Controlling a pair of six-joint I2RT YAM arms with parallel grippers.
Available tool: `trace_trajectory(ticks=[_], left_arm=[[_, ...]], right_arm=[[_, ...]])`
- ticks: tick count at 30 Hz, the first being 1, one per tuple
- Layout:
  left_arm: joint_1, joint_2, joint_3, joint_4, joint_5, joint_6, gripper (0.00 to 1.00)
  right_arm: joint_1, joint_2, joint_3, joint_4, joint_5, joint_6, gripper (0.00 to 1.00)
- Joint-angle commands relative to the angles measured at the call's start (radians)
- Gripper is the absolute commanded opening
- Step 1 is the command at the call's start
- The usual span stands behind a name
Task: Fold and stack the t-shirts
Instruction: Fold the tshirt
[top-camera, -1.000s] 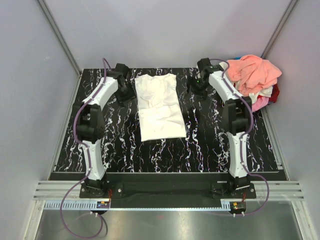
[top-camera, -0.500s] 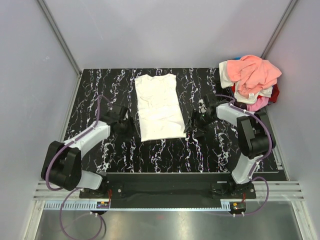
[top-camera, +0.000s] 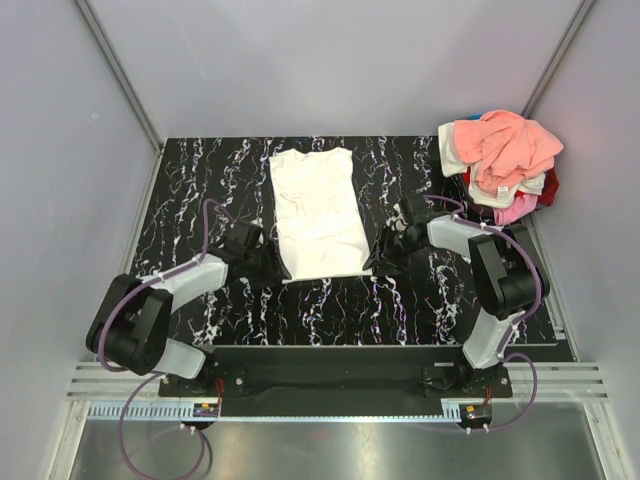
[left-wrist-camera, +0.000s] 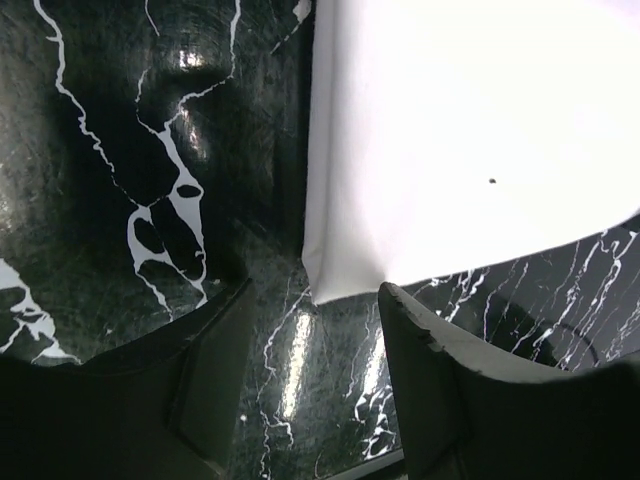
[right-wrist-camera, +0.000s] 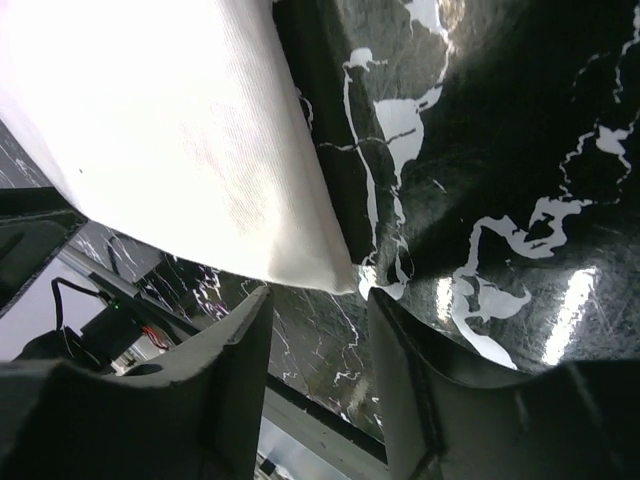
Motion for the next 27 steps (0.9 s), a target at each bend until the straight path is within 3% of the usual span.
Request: trace_trajectory(ticks=[1, 8, 11, 12, 14, 15, 22, 27], left_arm=[[-0.005, 0.033, -0.014, 0.092, 0.023, -0.018, 0.57], [-0.024, 0.065, -0.012, 0.122, 0.012, -0.021, 0.54], [-0.027, 0.062, -0.015, 0.130, 0.007, -0.021, 0.46], [-0.027, 0.065, -0.015, 0.131, 0.006, -0.021, 0.41], [-0.028, 0.067, -0.014, 0.139, 0.006, -0.019, 0.08], [-0.030, 0.067, -0.011, 0.139, 0.004, -0.019, 0.00], [-0.067, 0.002, -0.009, 0.069, -0.026, -0.024, 0.00], [-0.137, -0.143, -0.058, -0.008, -0.075, -0.058, 0.00]], right_arm=[[0.015, 0.015, 0.043, 0.039, 0.026, 0.021, 0.49], [0.018, 0.027, 0.045, 0.061, 0.028, 0.024, 0.28], [0.016, 0.027, 0.042, 0.070, 0.029, 0.026, 0.20], [0.018, 0.027, 0.042, 0.070, 0.026, 0.027, 0.18], [0.018, 0.028, 0.042, 0.078, 0.025, 0.027, 0.08], [0.016, 0.027, 0.040, 0.082, 0.022, 0.029, 0.03], [0.016, -0.053, -0.023, 0.067, 0.032, 0.030, 0.00], [0.018, -0.235, -0.164, 0.041, 0.051, 0.056, 0.00]])
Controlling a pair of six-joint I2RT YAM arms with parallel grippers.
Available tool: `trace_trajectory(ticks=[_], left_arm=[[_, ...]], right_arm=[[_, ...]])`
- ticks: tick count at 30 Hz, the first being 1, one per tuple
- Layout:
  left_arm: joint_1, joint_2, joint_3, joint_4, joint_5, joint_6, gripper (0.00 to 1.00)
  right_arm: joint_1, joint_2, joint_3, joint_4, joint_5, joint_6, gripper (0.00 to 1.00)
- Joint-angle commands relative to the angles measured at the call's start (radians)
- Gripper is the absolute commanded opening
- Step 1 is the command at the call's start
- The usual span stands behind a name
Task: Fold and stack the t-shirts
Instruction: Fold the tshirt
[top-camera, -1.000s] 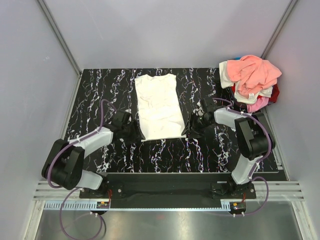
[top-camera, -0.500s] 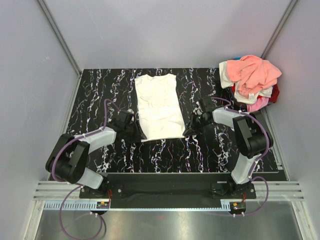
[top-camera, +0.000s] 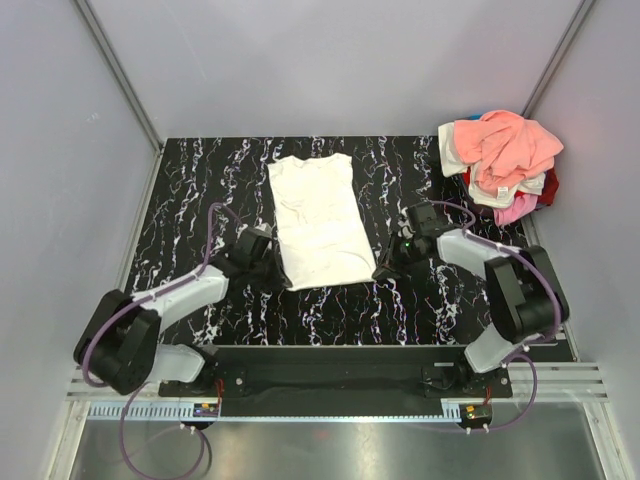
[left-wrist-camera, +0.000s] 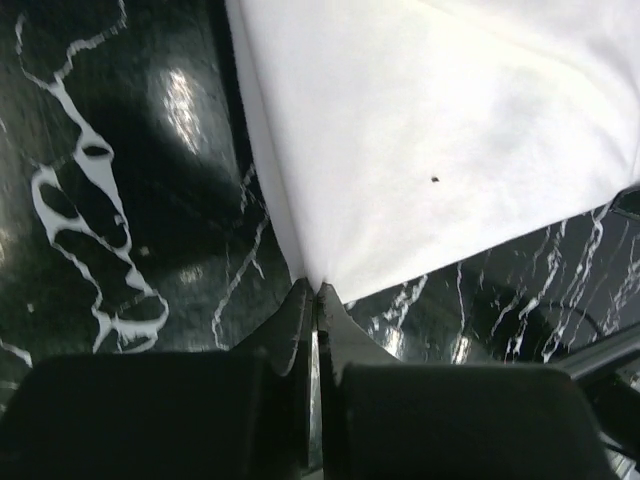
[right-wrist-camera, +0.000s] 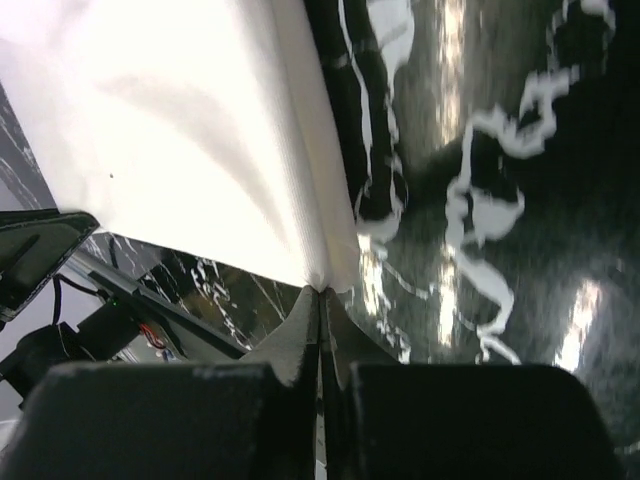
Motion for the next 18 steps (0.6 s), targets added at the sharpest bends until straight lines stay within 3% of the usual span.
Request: trace_trajectory(ticks=[1, 11, 15, 18], left_arm=[[-0.054, -0.123, -0.039, -0.074, -0.053, -0.039, 0.00], [-0.291, -0.487, -0.129, -0.310, -0.148, -0.225, 0.00], [-0.341, -0.564, -0.133, -0.367, -0.153, -0.282, 0.00], [-0.340, -0.550, -0.041, -0.451, -0.223, -0.243, 0.00]], right_arm=[[0.010, -0.168, -0.093, -0.024, 0.021, 0.022, 0.00], [0.071, -0.751, -0.366, -0.210, 0.016, 0.151, 0.00], [0.082, -0.894, -0.348, -0.317, 0.021, 0.179, 0.00], [0.081, -0.883, -0.253, -0.385, 0.048, 0.132, 0.00]])
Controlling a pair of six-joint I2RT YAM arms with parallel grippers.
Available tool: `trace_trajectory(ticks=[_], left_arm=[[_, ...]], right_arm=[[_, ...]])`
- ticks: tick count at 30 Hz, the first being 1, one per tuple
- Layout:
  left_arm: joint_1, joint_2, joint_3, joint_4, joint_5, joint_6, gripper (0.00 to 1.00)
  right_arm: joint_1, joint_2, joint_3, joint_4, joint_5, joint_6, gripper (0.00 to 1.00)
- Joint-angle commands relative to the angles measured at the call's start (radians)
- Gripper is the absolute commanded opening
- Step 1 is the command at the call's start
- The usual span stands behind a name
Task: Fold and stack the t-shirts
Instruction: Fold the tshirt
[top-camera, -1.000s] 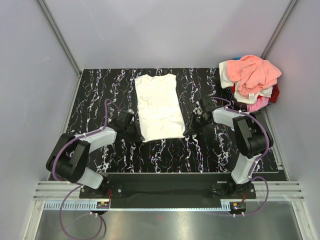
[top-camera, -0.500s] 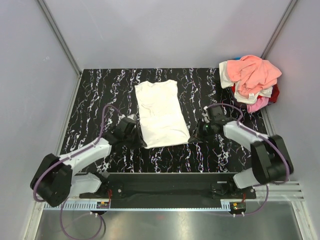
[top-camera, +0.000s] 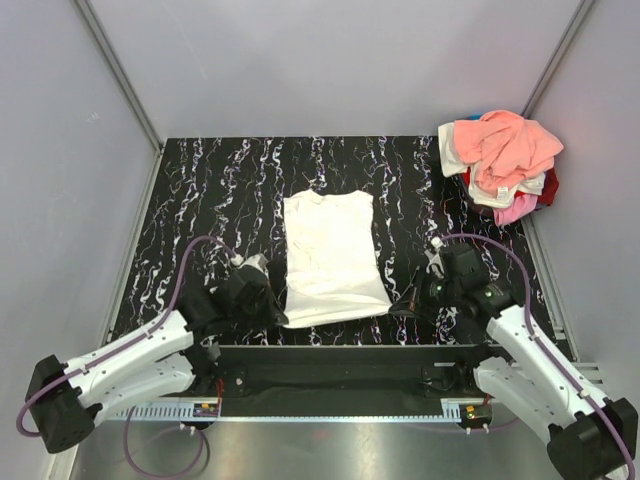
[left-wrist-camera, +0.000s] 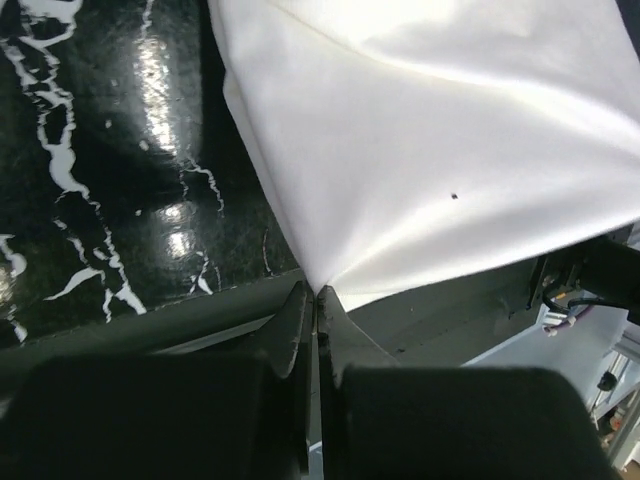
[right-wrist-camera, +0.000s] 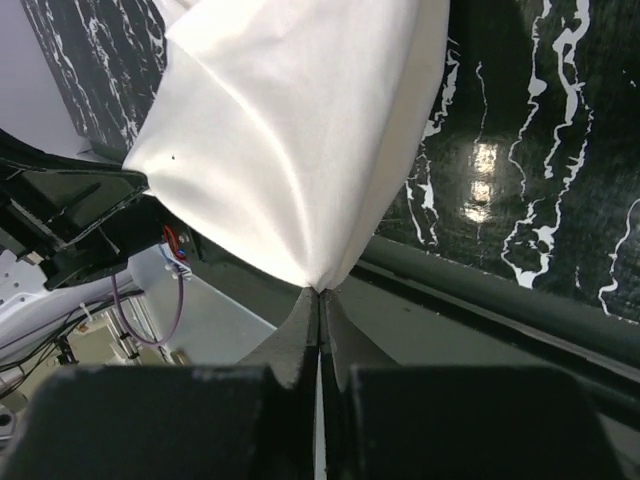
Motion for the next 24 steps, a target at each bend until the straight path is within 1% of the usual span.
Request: trace_trajectory(ticks=[1, 2, 3, 4, 5, 6, 8, 9, 11, 14, 18, 19, 21, 22, 24], left_arm=[[-0.001, 0.018, 0.128, -0.160, -0.122, 0.019, 0.00], [-0.001, 0.057, 0.164, -0.187, -0.141, 0.034, 0.00], [0.000, 0.078, 0.244, -0.208, -0.165, 0.051, 0.00], [0.003, 0.097, 0.284, -0.242, -0.176, 0.085, 0.00], [0.016, 0.137, 0.360, -0.251, -0.184, 0.102, 0.00], [0.028, 0.157, 0.398, -0.260, -0.185, 0.120, 0.00], [0.078, 0.222, 0.462, -0.277, -0.173, 0.174, 0.00], [0.100, 0.245, 0.511, -0.273, -0.144, 0.191, 0.00], [0.164, 0.310, 0.563, -0.264, -0.110, 0.235, 0.00], [0.241, 0.392, 0.612, -0.236, -0.017, 0.275, 0.00], [0.324, 0.492, 0.681, -0.204, 0.068, 0.315, 0.00], [0.341, 0.539, 0.698, -0.204, 0.083, 0.335, 0.00], [0.388, 0.591, 0.764, -0.214, 0.134, 0.356, 0.00], [0.405, 0.655, 0.792, -0.222, 0.149, 0.378, 0.00], [0.456, 0.726, 0.898, -0.244, 0.190, 0.425, 0.00]], right_arm=[[0.006, 0.022, 0.131, -0.113, 0.038, -0.024, 0.00], [0.006, 0.066, 0.162, -0.119, 0.042, -0.050, 0.00], [0.006, 0.088, 0.227, -0.127, 0.062, -0.062, 0.00], [0.005, 0.112, 0.264, -0.141, 0.076, -0.073, 0.00], [0.005, 0.164, 0.300, -0.147, 0.091, -0.096, 0.00], [0.006, 0.191, 0.376, -0.167, 0.125, -0.107, 0.00], [0.003, 0.275, 0.447, -0.181, 0.154, -0.144, 0.00], [0.000, 0.302, 0.509, -0.184, 0.173, -0.153, 0.00], [-0.005, 0.378, 0.560, -0.184, 0.176, -0.174, 0.00], [-0.026, 0.476, 0.684, -0.185, 0.184, -0.205, 0.00], [-0.066, 0.592, 0.807, -0.207, 0.176, -0.239, 0.00], [-0.077, 0.640, 0.830, -0.208, 0.173, -0.248, 0.00], [-0.090, 0.695, 0.909, -0.216, 0.159, -0.256, 0.00], [-0.095, 0.759, 0.941, -0.222, 0.159, -0.265, 0.00], [-0.120, 0.835, 1.051, -0.239, 0.154, -0.274, 0.00]])
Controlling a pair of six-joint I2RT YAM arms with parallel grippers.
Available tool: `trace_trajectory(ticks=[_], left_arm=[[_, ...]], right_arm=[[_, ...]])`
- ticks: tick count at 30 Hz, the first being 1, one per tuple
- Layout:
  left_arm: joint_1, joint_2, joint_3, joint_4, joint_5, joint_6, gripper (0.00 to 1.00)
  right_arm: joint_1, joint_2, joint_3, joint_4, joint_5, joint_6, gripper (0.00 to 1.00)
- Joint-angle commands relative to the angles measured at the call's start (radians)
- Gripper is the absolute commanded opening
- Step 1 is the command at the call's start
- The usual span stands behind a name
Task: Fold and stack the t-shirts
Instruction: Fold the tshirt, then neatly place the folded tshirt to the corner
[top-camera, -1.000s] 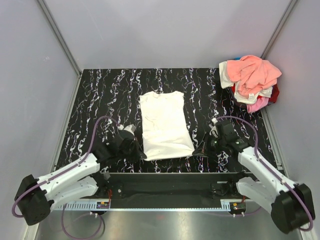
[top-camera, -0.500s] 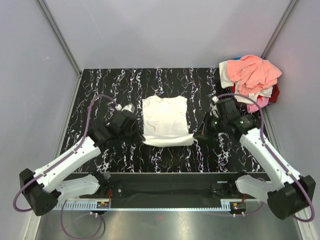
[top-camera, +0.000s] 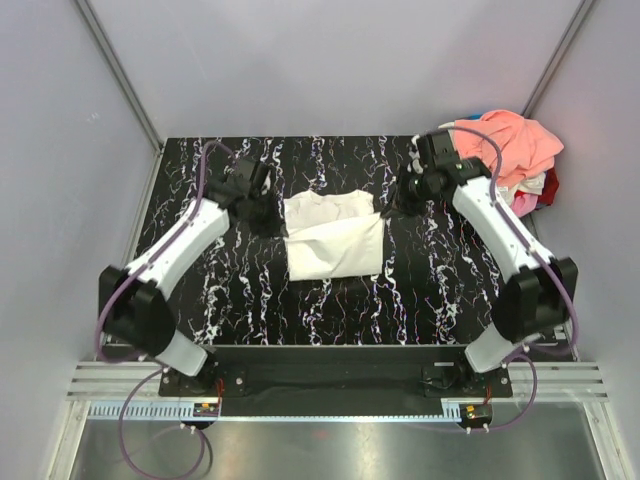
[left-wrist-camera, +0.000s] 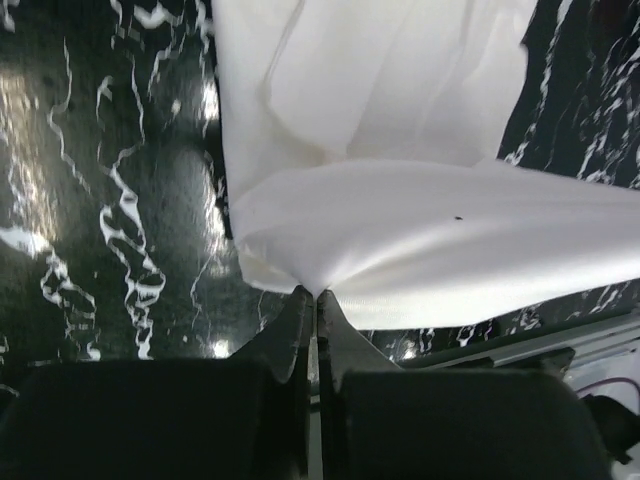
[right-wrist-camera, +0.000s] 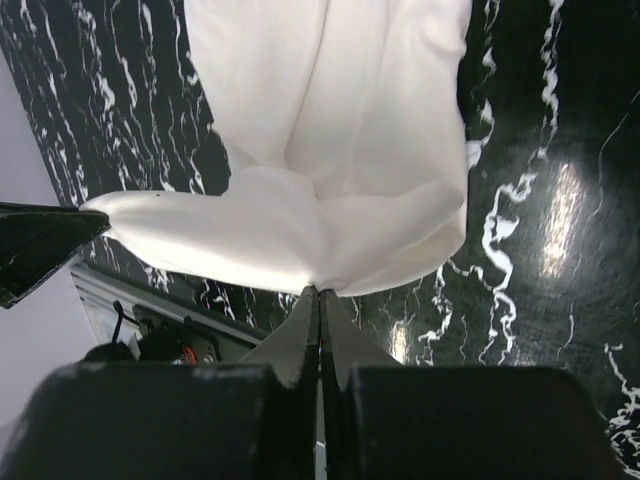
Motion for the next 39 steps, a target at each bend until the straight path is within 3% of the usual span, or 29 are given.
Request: trace_trajectory(ticks=[1, 3, 4, 5, 6, 7, 8, 9, 10, 11, 13, 14, 15, 16, 17, 18, 22, 28, 32, 33, 39], left_arm=[[0.078, 0.160, 0.178, -0.016, 0.107, 0.112, 0.00], [0.147, 0.263, 0.332, -0.067, 0.133, 0.146, 0.00], [0.175, 0.383, 0.397, -0.087, 0.154, 0.151, 0.00], [0.227, 0.451, 0.539, -0.104, 0.188, 0.152, 0.00], [0.247, 0.526, 0.628, -0.146, 0.202, 0.163, 0.18], [0.264, 0.681, 0.720, -0.179, 0.208, 0.165, 0.38], [0.285, 0.760, 0.900, -0.231, 0.208, 0.161, 0.57], [0.292, 0.832, 0.987, -0.328, 0.284, 0.169, 0.83], [0.289, 0.907, 1.044, -0.352, 0.307, 0.204, 0.96], [0.275, 0.906, 1.040, -0.354, 0.271, 0.215, 0.98], [0.270, 0.784, 0.894, -0.212, 0.254, 0.209, 0.99], [0.278, 0.733, 0.697, -0.131, 0.263, 0.191, 0.99], [0.284, 0.689, 0.621, -0.018, 0.263, 0.157, 0.99], [0.293, 0.629, 0.521, 0.019, 0.266, 0.145, 0.99], [0.293, 0.609, 0.490, 0.043, 0.263, 0.143, 0.99], [0.292, 0.590, 0.464, 0.081, 0.259, 0.140, 0.99], [0.276, 0.515, 0.321, 0.189, 0.265, 0.143, 0.98], [0.250, 0.547, 0.246, 0.286, 0.288, 0.155, 0.93], [0.230, 0.625, 0.299, 0.278, 0.256, 0.184, 0.84], [0.230, 0.668, 0.319, 0.271, 0.251, 0.189, 0.77], [0.220, 0.783, 0.419, 0.266, 0.234, 0.181, 0.62]], right_arm=[[-0.038, 0.167, 0.178, -0.023, 0.023, -0.049, 0.00], [-0.058, 0.266, 0.323, -0.029, 0.031, -0.052, 0.00], [-0.067, 0.397, 0.395, -0.037, 0.030, -0.049, 0.00], [-0.077, 0.475, 0.593, -0.047, 0.026, -0.051, 0.00], [-0.097, 0.570, 0.729, -0.116, 0.031, -0.049, 0.00], [-0.103, 0.790, 0.894, -0.182, 0.031, -0.058, 0.53], [-0.109, 0.908, 1.258, -0.255, -0.011, -0.065, 0.73], [-0.121, 1.015, 1.430, -0.414, -0.010, -0.056, 0.98], [-0.130, 1.156, 1.558, -0.464, -0.024, -0.040, 1.00], [-0.132, 1.179, 1.638, -0.492, -0.047, -0.049, 1.00], [-0.115, 1.095, 1.509, -0.485, -0.020, -0.112, 1.00], [-0.108, 1.022, 1.211, -0.431, 0.006, -0.127, 1.00], [-0.097, 0.925, 1.013, -0.211, 0.002, -0.132, 1.00], [-0.100, 0.724, 0.823, -0.072, -0.010, -0.088, 1.00], [-0.104, 0.643, 0.554, 0.040, -0.013, -0.071, 1.00], [-0.107, 0.586, 0.486, 0.145, -0.007, -0.063, 1.00], [-0.111, 0.489, 0.430, 0.069, 0.037, -0.072, 1.00], [-0.111, 0.236, 0.082, 0.209, 0.043, -0.016, 1.00], [-0.094, 0.026, -0.235, 0.310, -0.039, 0.043, 1.00], [-0.063, -0.066, -0.278, 0.315, -0.038, 0.050, 1.00], [0.020, -0.405, -0.552, 0.272, -0.012, 0.093, 1.00]])
